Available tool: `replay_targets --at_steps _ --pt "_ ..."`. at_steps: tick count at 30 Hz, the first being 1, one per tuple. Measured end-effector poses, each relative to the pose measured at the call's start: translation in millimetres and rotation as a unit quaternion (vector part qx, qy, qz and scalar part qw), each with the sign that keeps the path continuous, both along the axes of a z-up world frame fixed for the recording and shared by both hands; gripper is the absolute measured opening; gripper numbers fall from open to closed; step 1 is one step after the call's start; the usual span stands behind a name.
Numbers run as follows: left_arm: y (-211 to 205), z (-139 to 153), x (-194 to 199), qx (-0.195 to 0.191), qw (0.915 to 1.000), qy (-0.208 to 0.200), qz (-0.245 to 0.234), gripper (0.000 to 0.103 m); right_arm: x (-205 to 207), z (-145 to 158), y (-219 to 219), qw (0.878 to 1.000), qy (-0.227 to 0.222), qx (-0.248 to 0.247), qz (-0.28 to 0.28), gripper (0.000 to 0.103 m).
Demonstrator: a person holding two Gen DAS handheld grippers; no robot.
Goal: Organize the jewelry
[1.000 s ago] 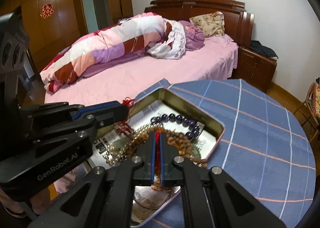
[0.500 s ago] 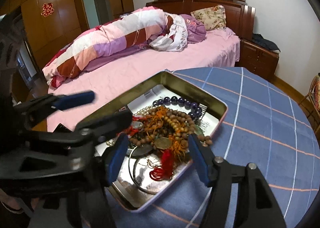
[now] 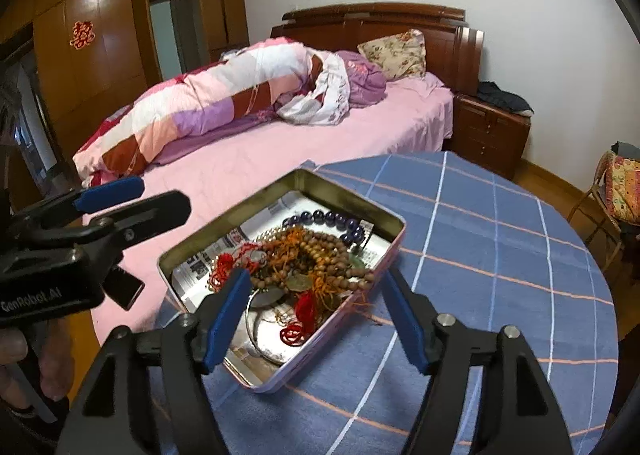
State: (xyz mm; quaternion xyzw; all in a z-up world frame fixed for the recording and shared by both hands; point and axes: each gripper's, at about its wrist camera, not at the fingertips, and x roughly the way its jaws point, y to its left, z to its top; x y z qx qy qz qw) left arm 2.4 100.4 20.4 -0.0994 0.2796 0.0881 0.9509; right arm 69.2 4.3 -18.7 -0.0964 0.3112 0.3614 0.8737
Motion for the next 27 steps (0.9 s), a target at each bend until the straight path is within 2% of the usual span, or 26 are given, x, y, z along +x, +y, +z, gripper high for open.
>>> replay_targets --at_steps 7,27 --pt "-2 5 -8 0.005 0.9999 -0.011 0.0 0.079 -5 9 -7 1.0 -0.014 0.014 -0.009 0.077" --pt "-4 7 -14 0.009 0.9999 -0.012 0.003 0.079 -7 12 -11 1.0 -0.017 0.015 -0.011 0.077"
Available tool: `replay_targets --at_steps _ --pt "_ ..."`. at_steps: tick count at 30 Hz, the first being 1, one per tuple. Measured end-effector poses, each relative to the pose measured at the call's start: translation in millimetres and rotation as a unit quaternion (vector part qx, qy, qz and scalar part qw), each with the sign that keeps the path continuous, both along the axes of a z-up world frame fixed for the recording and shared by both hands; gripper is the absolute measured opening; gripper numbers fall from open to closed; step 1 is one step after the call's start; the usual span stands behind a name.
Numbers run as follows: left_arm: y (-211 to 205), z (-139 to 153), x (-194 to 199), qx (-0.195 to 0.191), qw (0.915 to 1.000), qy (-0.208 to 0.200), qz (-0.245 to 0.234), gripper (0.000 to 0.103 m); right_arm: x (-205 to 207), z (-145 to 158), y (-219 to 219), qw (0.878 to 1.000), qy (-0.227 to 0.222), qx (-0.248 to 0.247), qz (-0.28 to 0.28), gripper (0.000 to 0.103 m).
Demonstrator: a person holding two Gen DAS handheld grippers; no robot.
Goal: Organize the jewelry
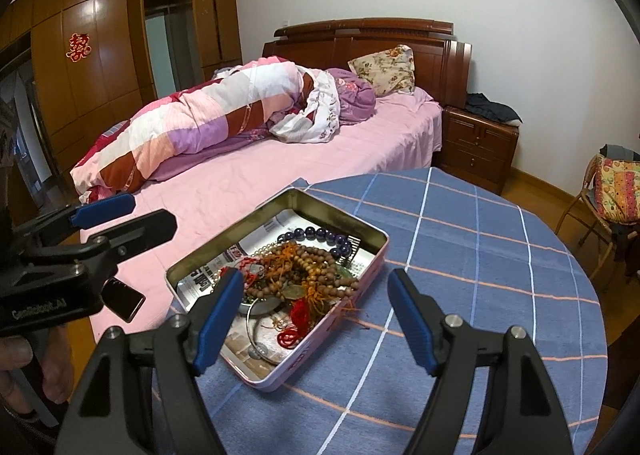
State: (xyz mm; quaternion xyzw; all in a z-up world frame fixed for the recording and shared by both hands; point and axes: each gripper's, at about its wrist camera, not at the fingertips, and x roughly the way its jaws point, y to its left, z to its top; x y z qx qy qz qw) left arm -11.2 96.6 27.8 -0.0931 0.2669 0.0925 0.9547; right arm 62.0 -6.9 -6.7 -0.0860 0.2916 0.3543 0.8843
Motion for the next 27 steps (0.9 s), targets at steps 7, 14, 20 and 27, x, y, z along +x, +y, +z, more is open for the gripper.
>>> replay_targets --at_steps 7,14,20,27 --pt "0.8 -1.4 1.1 0.0 1.0 0.003 0.001 0.079 0.1 -0.2 -0.4 1.0 0.0 0.0 0.0 0.078" --pt "2.6 -3.3 2.0 0.0 1.0 0.005 0.004 0.079 0.0 -0.4 -0.2 1.0 0.001 0.0 0.0 0.078" --pt "3.3 -4.2 3.1 0.0 1.0 0.006 0.006 0.079 0.5 -0.1 -2.4 1.0 0.001 0.0 0.0 0.078" --pt "6.9 -6.1 3.0 -0.001 0.9998 0.01 0.015 0.079 0.4 -0.8 -1.4 1.0 0.001 -0.001 0.0 0.078"
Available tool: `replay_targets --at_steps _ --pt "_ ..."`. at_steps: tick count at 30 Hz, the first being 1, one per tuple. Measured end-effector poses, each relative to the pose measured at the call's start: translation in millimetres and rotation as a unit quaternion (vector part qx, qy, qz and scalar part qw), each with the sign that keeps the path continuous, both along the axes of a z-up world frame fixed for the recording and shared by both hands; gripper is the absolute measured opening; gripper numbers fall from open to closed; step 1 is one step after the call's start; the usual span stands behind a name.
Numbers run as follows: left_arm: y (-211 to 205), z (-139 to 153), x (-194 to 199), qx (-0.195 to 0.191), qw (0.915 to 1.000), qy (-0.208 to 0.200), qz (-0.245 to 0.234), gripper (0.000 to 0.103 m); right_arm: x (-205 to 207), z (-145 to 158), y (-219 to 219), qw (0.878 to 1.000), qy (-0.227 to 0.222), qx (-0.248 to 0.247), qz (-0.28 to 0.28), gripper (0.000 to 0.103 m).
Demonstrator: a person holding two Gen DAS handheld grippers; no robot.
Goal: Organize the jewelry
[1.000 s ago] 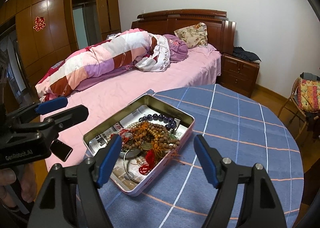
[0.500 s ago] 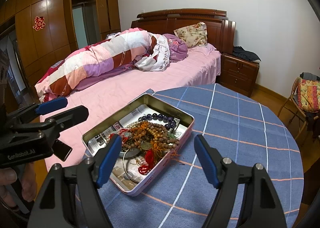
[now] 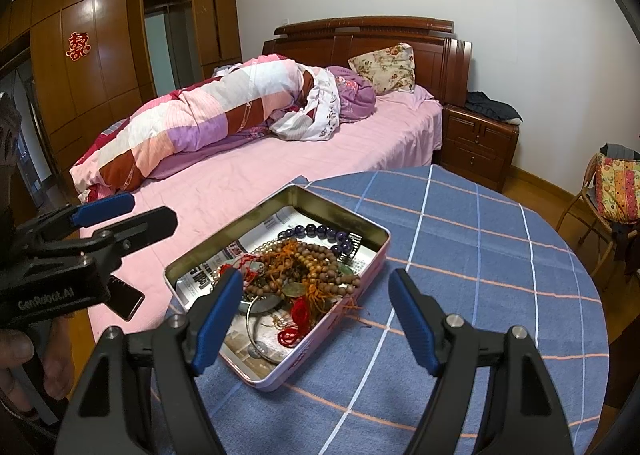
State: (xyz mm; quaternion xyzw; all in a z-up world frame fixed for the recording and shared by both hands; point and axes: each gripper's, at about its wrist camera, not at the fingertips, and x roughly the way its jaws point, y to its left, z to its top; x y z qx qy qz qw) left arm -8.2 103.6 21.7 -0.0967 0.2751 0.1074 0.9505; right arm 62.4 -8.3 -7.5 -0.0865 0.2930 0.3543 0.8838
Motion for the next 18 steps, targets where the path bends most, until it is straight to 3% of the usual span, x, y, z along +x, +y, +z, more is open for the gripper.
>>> replay_targets --at_steps 9,18 --pt "1.0 -2.6 0.2 0.001 1.0 0.008 0.003 0.079 0.2 0.1 -0.3 1.0 -0.001 -0.001 0.0 0.078" --pt "3.6 -2.8 -0.8 0.026 0.999 0.014 0.034 0.079 0.1 -0.1 0.6 1.0 0.0 -0.001 0.0 0.078"
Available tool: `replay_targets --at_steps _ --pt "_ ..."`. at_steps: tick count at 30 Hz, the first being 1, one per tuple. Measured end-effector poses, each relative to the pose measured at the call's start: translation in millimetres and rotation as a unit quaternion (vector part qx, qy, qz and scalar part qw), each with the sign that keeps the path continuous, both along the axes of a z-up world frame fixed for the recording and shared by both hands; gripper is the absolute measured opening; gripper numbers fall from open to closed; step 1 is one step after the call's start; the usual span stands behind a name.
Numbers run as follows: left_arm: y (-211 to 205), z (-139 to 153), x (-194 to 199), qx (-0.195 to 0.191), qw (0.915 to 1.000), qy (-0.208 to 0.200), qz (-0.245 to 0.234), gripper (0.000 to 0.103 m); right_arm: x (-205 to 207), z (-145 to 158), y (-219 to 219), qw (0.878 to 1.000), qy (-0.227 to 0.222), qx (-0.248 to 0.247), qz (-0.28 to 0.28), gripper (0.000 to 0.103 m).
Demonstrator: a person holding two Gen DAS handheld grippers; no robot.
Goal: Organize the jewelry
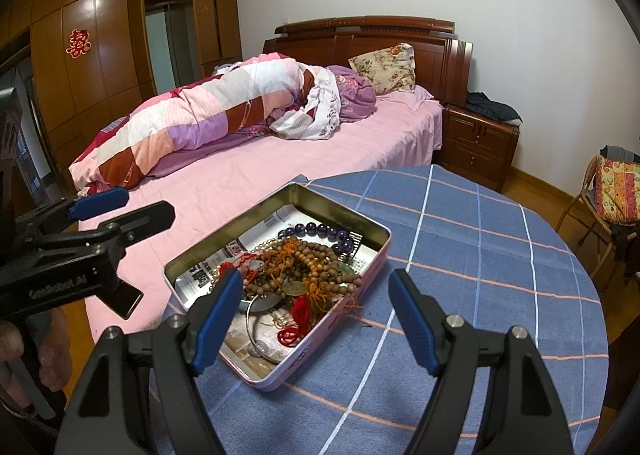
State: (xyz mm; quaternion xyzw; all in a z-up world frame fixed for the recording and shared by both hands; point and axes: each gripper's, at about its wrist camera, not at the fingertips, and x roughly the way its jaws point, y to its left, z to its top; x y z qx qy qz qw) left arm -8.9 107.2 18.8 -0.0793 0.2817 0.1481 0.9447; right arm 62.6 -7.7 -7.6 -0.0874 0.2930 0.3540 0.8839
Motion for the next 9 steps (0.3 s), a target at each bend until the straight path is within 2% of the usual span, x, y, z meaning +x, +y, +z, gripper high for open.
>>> replay_targets --at_steps 6,9 --pt "1.6 -1.3 -1.2 0.006 1.0 -0.001 0.001 0.079 -0.2 0.0 0.0 1.0 0.0 -0.001 0.0 0.079" --pt "2.3 0.0 -0.9 0.0 1.0 0.0 0.001 0.079 0.0 -0.5 -0.8 1.0 -0.002 0.0 -0.001 0.083"
